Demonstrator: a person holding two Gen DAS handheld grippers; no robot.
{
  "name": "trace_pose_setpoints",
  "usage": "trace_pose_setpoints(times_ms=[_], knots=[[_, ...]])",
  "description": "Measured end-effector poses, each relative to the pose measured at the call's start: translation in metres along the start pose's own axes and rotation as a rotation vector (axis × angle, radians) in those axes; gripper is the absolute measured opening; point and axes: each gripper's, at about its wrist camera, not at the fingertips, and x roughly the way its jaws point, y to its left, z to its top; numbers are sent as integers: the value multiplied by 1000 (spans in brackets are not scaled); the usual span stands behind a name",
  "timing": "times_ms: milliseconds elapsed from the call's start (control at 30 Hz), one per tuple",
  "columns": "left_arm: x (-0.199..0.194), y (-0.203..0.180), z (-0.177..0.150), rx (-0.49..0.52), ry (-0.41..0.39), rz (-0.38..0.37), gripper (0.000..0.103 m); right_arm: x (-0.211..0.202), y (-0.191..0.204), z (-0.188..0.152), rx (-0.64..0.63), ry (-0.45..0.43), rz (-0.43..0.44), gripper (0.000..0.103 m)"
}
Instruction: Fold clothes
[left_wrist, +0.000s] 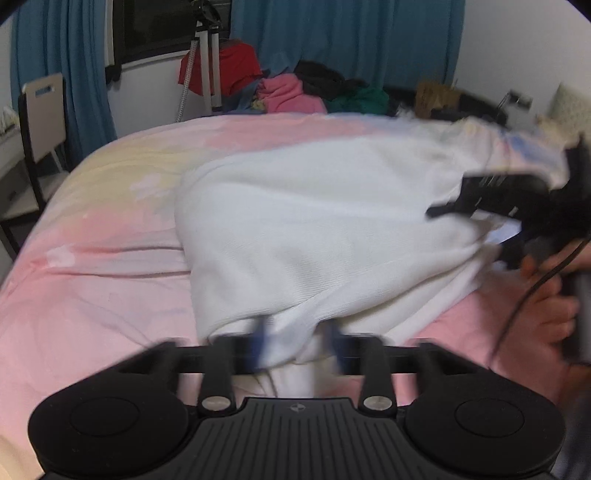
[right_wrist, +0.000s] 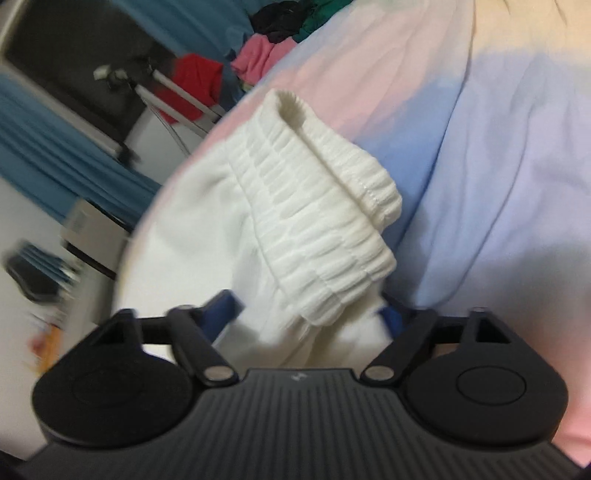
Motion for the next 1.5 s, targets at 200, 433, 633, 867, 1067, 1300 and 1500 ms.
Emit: trace_pose_setpoints(times_ms=[200, 433, 633, 867, 1067, 1300, 1500], knots=[[-26, 57, 7, -369, -125, -232, 89, -37, 16, -4, -93, -140, 13, 37], [29, 113, -9, -794, -54, -162, 77, -51, 34, 1, -180, -271, 80, 34], [40, 105, -6, -792, -3, -146, 61, -48, 38, 3, -196, -270, 78, 34], [-5, 94, 12, -735, -66, -179, 29, -73, 68, 9, -237, -297, 129, 30], [-49, 64, 70, -700, -113, -239, 24, -113, 73, 52, -189, -319, 172, 27], [-12, -51, 197, -501, -129, -299, 24, -153, 35, 156, -106, -394, 128, 27], [91, -168, 306, -453, -136, -358, 23, -157, -31, 269, -9, -498, 43, 27]])
